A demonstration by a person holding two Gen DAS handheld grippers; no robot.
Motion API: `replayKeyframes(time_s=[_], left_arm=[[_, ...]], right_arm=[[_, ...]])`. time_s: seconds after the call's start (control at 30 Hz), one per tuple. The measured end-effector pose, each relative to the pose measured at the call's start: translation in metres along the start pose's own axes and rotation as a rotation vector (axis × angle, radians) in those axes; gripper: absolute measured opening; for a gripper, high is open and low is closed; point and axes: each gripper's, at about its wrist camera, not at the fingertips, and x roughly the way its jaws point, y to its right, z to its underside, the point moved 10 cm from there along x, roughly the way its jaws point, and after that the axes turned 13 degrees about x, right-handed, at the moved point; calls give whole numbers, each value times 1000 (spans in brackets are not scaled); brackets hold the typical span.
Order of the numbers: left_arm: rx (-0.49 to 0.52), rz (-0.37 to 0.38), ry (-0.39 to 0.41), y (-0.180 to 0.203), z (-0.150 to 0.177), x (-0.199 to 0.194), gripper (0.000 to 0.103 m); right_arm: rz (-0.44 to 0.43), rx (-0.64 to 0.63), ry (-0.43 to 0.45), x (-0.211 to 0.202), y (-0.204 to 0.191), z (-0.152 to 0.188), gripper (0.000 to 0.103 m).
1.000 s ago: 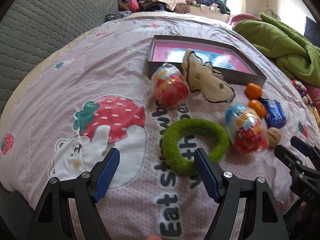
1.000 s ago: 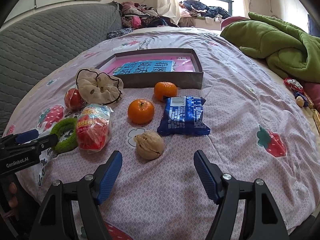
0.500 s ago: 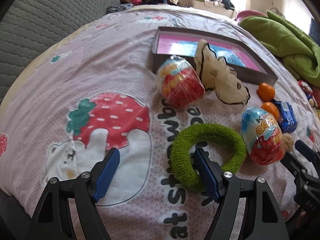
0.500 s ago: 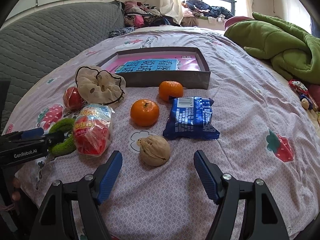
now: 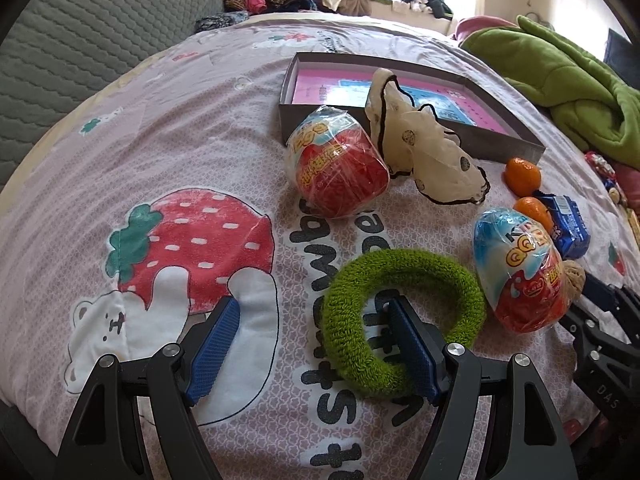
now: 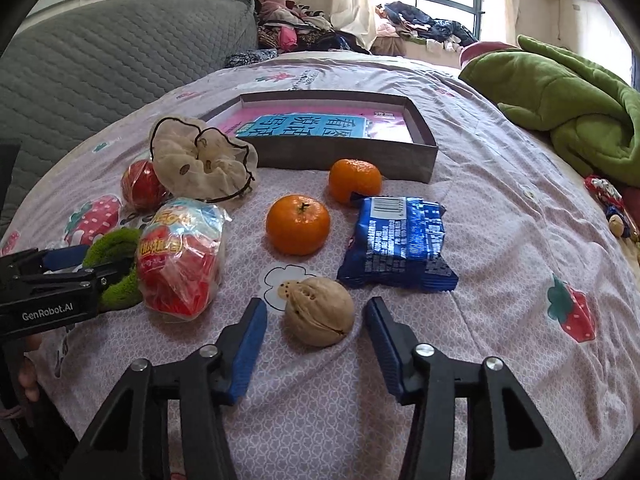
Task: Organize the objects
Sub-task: 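Close left tool on the green fuzzy ring while right tool closes on the walnut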
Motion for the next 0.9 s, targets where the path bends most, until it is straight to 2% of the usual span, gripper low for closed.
replayKeyframes(time_s=[0.13, 0.23, 0.3, 0.33, 0.4, 0.5, 0.67, 0.9], left_arm=[[-2, 9, 4, 0, 1, 0, 74], [4, 11, 14, 1, 1, -2, 62], [13, 12, 15, 3, 1, -2, 51], [17, 16, 21, 5, 1, -3, 47], [26, 25, 25, 7, 1, -4, 33], [35, 36, 31, 11, 0, -5, 20], [21, 56, 47, 12, -1, -8, 14], [9, 76, 78, 12, -2, -17, 13]], right_arm=[[-6, -23, 8, -1, -3, 1, 43], [-5, -39, 15, -1, -6, 2, 38], [-3, -44, 24, -2, -6, 1, 34], [-4, -46, 28, -3, -7, 1, 34], [-9, -46, 30, -3, -7, 1, 34], [-16, -47, 31, -4, -7, 2, 34], [-32, -29, 39, -8, -3, 1, 34], [-34, -12, 61, -15, 3, -2, 34]])
